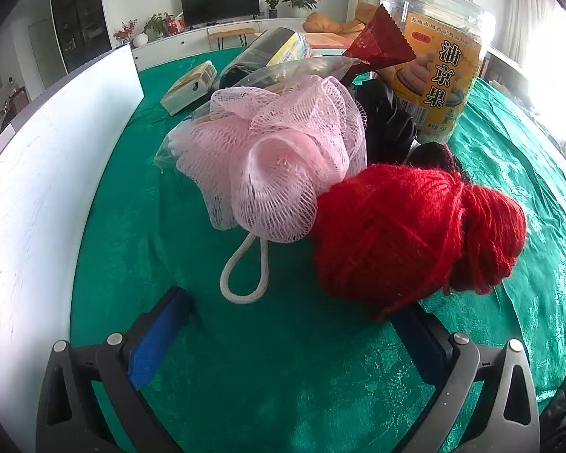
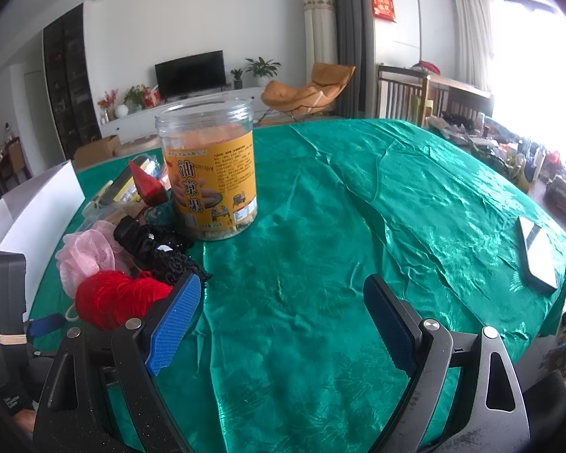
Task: Organize soft objects
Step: 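Grasp the pink mesh sponge with the left gripper while the right gripper grasps the black lace item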
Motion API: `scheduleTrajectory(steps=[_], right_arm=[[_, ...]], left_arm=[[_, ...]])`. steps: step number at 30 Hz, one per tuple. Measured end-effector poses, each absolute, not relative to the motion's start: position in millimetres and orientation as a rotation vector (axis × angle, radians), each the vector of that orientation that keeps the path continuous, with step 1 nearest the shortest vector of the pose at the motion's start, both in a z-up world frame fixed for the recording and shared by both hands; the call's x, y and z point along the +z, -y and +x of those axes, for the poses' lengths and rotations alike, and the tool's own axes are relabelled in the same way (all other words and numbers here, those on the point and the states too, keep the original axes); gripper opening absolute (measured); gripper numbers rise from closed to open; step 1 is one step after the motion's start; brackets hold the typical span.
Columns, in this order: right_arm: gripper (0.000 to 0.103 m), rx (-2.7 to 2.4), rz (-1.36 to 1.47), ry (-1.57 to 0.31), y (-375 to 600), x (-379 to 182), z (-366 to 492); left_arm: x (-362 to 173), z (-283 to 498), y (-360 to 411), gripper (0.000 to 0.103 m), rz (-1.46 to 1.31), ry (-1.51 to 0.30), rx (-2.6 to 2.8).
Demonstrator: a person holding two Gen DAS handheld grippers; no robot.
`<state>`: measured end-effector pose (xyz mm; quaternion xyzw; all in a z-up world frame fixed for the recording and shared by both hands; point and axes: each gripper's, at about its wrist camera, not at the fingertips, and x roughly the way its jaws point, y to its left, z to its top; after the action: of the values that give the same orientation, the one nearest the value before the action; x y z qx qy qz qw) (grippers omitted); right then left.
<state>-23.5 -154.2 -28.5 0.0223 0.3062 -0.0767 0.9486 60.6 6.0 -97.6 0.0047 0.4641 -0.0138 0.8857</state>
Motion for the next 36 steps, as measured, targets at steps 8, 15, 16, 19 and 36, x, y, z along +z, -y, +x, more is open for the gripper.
scheduleTrajectory(steps=[8, 15, 16, 19, 36], right_arm=[[0.090, -0.044, 0.333, -0.690, 199, -44, -13], [0.090, 0.226, 0.252, -0.841, 162, -62, 22], [0.090, 0.238, 0.185, -0.842, 152, -59, 32], [0.090, 0.273, 0.045, -0.888, 122, -56, 71], [0.041, 0.126, 0.074, -1.120, 181, -71, 101]], left_arm=[[-77, 35, -26, 0.103, -0.044, -1.019, -0.201], [-35, 23, -40, 0.103, -0.085, -0.944, -0.248], [-31, 25, -40, 0.103, -0.088, -0.940, -0.251], [-21, 33, -40, 0.103, -0.091, -0.946, -0.255], [-60, 147, -6, 0.054, -0.015, -1.101, -0.107]])
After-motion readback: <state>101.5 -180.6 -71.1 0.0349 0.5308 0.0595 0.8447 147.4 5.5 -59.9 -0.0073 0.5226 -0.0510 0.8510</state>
